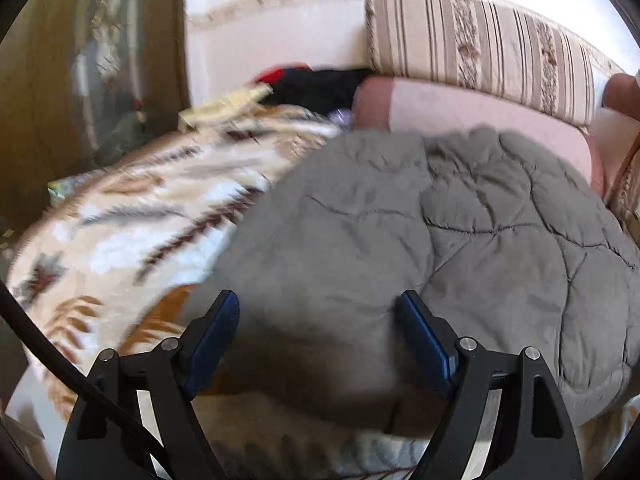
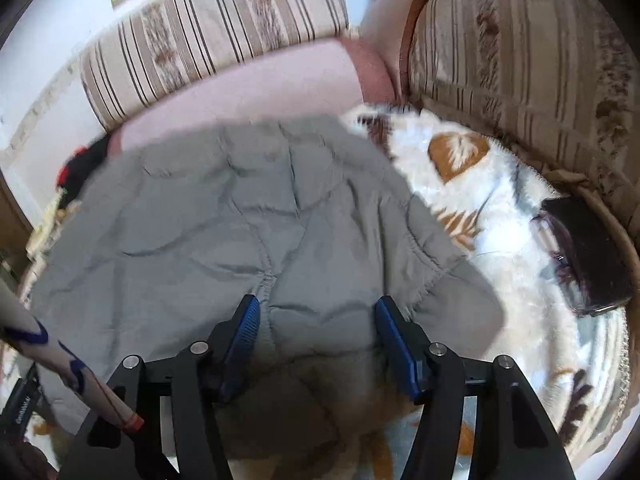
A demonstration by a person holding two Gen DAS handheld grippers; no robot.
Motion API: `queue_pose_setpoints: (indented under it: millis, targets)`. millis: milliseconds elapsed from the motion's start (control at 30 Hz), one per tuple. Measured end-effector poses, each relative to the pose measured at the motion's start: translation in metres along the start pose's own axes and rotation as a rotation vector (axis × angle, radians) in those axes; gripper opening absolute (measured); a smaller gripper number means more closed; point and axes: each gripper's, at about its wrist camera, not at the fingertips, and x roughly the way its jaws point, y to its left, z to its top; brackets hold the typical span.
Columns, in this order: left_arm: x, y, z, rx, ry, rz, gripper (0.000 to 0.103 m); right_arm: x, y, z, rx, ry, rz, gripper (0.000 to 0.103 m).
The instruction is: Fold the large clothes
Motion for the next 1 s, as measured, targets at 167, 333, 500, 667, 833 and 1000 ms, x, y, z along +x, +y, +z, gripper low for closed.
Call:
queue_pose_setpoints:
  millis: [167, 333, 500, 667, 833, 1000]
  targets:
    - [-0.001, 0.013, -0.004, -0.053, 0.062, -0.023, 0.082, -0.028, 0.022, -0.017, -0.13, -0.04, 0.06, 0.066]
    - [0.014, 0.01, -0.01, -0.047, 0.149, -0.043, 0.083, -0.004, 0.045, -0.033, -0.249, 0.067, 0.034, 0.069]
    - [-0.005, 0.016, -0.011, -0.069, 0.081, -0.06, 0.083, 0.001, 0.043, -0.034, -0.247, 0.075, 0.038, 0.07]
    - [-0.058, 0.016, -0.023, -0.026, -0.028, -0.106, 0.083, -0.036, 0.044, -0.042, -0.246, 0.007, 0.064, 0.07]
    - [-0.102, 0.01, -0.048, 0.078, -0.024, -0.211, 0.083, -0.089, 0.055, -0.071, -0.32, -0.049, 0.122, 0.074]
    - [-0.134, -0.001, -0.065, 0.165, 0.053, -0.302, 0.083, -0.123, 0.058, -0.095, -0.371, -0.014, 0.222, 0.076]
